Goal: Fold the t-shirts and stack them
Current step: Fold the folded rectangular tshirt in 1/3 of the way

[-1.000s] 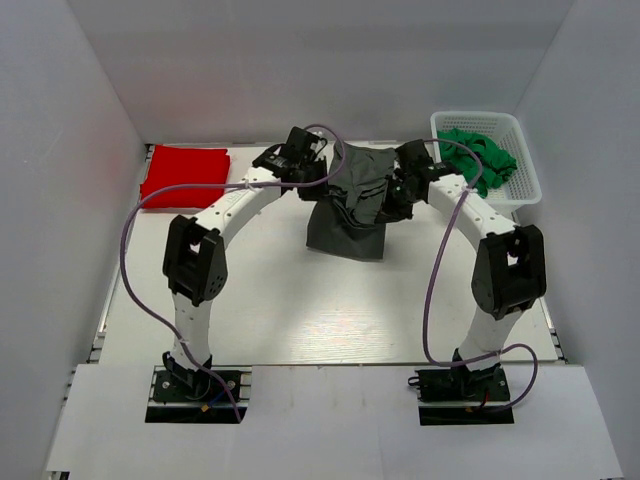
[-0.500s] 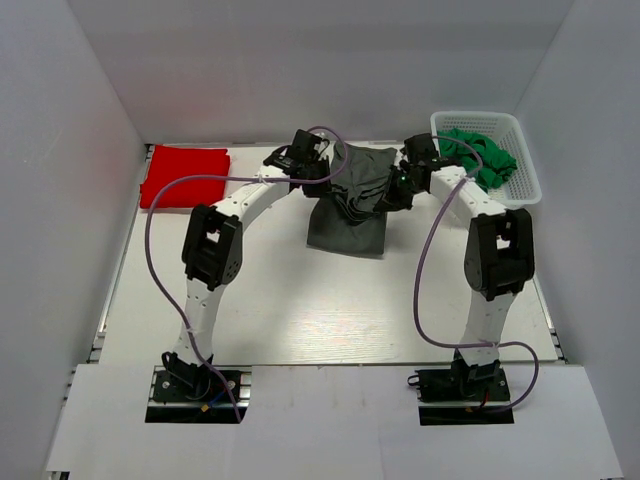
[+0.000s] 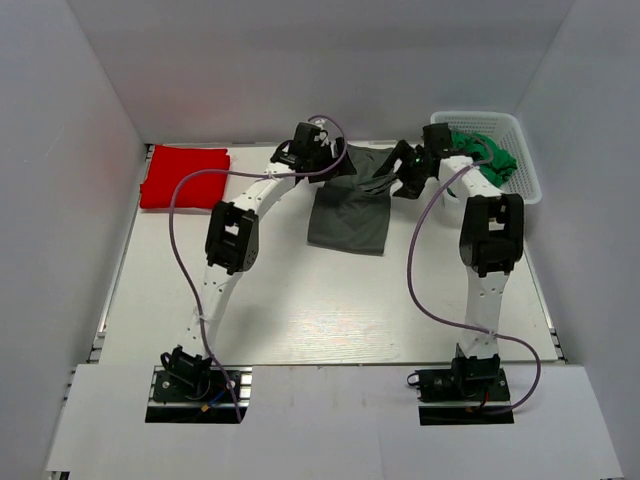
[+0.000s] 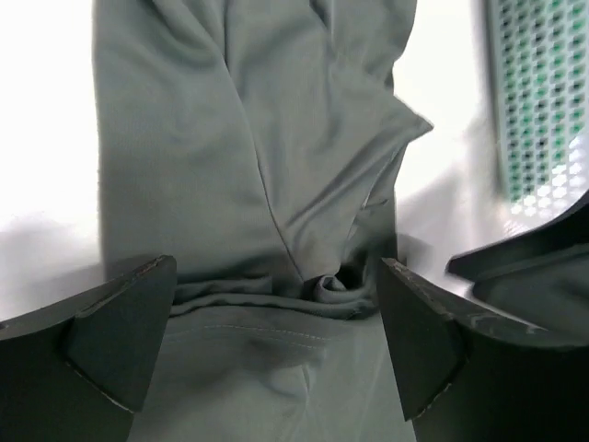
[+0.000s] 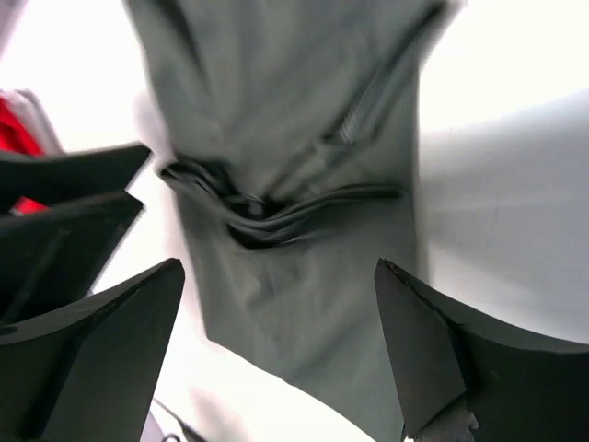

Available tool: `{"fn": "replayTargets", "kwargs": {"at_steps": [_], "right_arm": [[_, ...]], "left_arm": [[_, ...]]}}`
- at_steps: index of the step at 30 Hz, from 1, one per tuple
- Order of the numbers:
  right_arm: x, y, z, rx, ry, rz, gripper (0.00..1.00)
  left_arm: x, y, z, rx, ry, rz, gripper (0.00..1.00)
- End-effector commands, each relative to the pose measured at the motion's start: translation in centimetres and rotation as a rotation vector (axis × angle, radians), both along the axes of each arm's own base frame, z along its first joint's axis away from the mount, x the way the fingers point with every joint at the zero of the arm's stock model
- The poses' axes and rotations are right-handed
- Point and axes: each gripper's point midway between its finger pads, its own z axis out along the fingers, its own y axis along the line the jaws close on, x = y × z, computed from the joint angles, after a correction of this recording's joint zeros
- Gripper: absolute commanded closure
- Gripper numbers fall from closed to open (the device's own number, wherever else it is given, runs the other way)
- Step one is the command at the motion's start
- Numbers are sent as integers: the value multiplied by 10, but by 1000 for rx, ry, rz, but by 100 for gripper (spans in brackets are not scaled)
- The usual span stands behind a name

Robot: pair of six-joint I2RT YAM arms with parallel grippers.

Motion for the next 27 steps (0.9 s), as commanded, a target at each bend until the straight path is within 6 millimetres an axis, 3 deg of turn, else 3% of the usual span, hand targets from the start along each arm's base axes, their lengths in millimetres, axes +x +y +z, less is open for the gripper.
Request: {"fn": "replayTargets", "kwargs": {"at_steps": [1, 3, 4, 5, 6, 7, 9, 11, 12, 13, 14, 15, 16, 17, 18, 21, 23, 27], "right_arm": [[30, 2, 64, 35, -194, 27, 10], [23, 2, 82, 27, -243, 65, 10], [15, 1, 69, 22, -225, 76, 10], [9, 3, 77, 21, -247, 95, 10], [-8, 6, 68, 21, -218, 122, 10], [-16, 5, 73, 12, -232, 137, 10], [-39, 5, 70, -5, -218, 170, 10], [-67, -4, 37, -40, -137, 169, 10], [-74, -6, 49, -52, -168, 162, 10], [-81, -7, 43, -61, -155, 161, 10], [-100, -8, 18, -63, -102, 165, 10], [-107, -7, 20, -54, -106, 170, 10], [-120, -5, 9, -53, -75, 179, 10], [-128, -5, 0, -56, -54, 189, 10], [-131, -5, -5, -61, -42, 193, 10], [-147, 3, -25, -51, 3, 228, 10], [-154, 6, -35, -66, 25, 234, 10], [-151, 6, -46, -80, 31, 211, 10]], "left_arm": [[11, 10, 85, -83, -147, 12, 0], [2, 16, 96, -85, -163, 21, 0], [-10, 22, 102, -74, -161, 16, 0], [-17, 27, 100, -58, -140, 25, 0], [-26, 36, 100, -20, -135, 32, 0], [-31, 42, 96, 6, -117, 39, 0], [-51, 60, 72, 99, -33, 57, 0], [-74, 66, 70, 135, 15, 36, 0], [-85, 75, 53, 173, 59, 50, 0], [-96, 75, 46, 192, 70, 29, 0], [-101, 77, 43, 198, 68, 23, 0], [-117, 82, 31, 202, 105, 6, 0], [-126, 83, 25, 197, 133, -1, 0], [-138, 87, 5, 206, 186, -2, 0], [-139, 93, 8, 199, 176, 11, 0], [-151, 97, -12, 200, 198, 1, 0], [-154, 93, -15, 207, 192, -17, 0], [-160, 87, -41, 201, 267, -57, 19]]}}
